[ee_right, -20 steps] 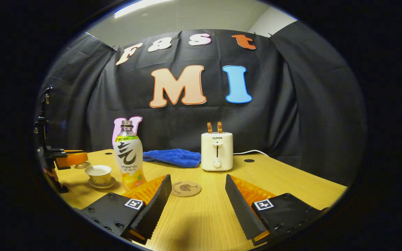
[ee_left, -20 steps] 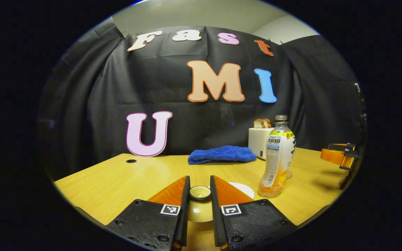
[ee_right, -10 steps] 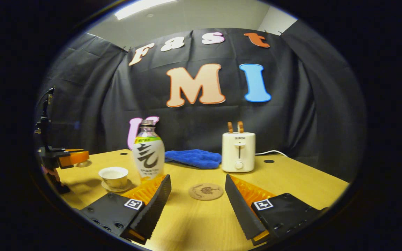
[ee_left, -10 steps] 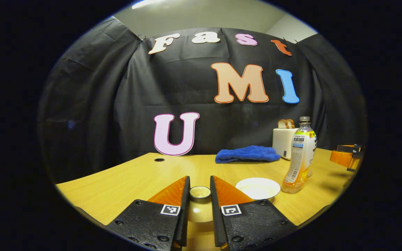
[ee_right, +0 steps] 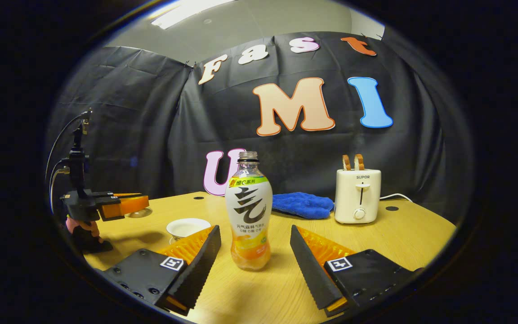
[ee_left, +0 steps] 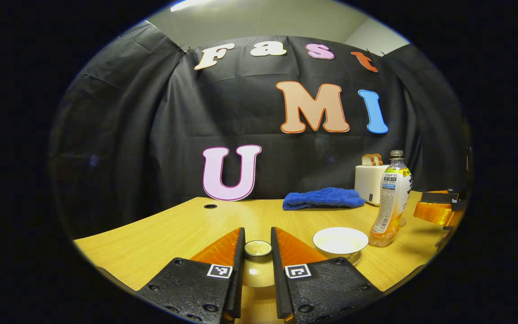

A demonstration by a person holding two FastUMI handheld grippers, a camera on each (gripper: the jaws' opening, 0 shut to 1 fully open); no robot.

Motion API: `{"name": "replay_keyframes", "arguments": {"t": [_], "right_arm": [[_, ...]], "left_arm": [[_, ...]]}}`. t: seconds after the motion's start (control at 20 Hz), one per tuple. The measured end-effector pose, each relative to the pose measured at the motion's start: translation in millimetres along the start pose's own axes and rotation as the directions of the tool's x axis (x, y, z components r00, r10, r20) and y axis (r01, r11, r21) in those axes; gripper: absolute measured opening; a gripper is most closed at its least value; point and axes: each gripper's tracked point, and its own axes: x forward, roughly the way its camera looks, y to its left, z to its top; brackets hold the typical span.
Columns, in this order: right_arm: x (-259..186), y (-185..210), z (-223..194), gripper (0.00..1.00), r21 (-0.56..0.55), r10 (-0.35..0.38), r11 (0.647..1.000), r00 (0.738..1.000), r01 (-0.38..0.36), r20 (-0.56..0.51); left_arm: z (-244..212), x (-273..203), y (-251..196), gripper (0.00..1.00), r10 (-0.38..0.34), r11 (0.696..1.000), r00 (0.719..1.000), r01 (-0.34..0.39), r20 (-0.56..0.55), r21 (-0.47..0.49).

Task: Open the teacup lid with one hand, grasp the water bottle and pour water into the teacup with the other hand; after pouring, place the water bottle on the coaster and then close the teacup lid.

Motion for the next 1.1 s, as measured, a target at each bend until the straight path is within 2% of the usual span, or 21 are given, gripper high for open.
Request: {"name": "replay_keyframes", "arguments": {"t": [0.2,0.25,0.3,0.35,0.4,0.5,0.55,0.6,0.8,0.9,1.05,1.1], "right_arm": [[17,6,-11,0.94,0.0,0.002,1.0,0.997,-0.002,-0.072],[21,7,-14,0.98,0.0,0.001,1.0,0.996,-0.001,-0.09],[25,8,-16,0.94,-0.001,-0.002,1.0,0.995,0.002,-0.105],[29,7,-18,0.94,-0.005,-0.012,1.0,0.993,0.012,-0.116],[34,8,-20,1.0,-0.008,-0.015,1.0,0.992,0.014,-0.126],[45,13,-25,0.94,-0.012,-0.012,1.0,0.988,0.01,-0.155],[51,14,-28,0.94,-0.013,-0.014,1.0,0.985,0.012,-0.17],[56,15,-29,0.99,-0.015,-0.018,1.0,0.983,0.016,-0.182],[71,7,-35,0.99,-0.032,-0.082,0.997,0.973,0.077,-0.216],[73,4,-37,0.84,-0.035,-0.117,0.993,0.967,0.112,-0.227],[72,5,-36,0.63,-0.077,-0.133,0.99,0.967,0.119,-0.216],[72,5,-34,0.62,-0.108,-0.135,0.988,0.968,0.115,-0.21]], "left_arm": [[-1,0,10,0.28,0.006,1.0,1.0,-0.006,0.0,0.0],[0,0,12,0.28,0.006,1.0,1.0,-0.006,0.0,-0.001],[0,0,14,0.28,0.007,1.0,1.0,-0.007,0.001,0.0],[0,-1,14,0.28,0.006,1.0,1.0,-0.006,0.001,-0.001],[0,-1,14,0.28,0.004,1.0,1.0,-0.004,0.001,-0.001],[-1,-1,13,0.28,-0.002,1.0,1.0,0.002,0.0,-0.001],[0,-1,13,0.28,-0.006,1.0,1.0,0.006,0.0,-0.001],[-1,-1,13,0.28,-0.009,1.0,1.0,0.009,-0.001,-0.001],[-1,-1,15,0.28,-0.009,1.0,1.0,0.009,0.0,-0.001],[-1,-2,16,0.28,-0.011,1.0,1.0,0.011,0.0,-0.001],[0,-2,17,0.28,-0.013,1.0,1.0,0.013,0.001,-0.001],[1,-1,16,0.28,-0.013,1.0,1.0,0.013,0.001,-0.001]]}}
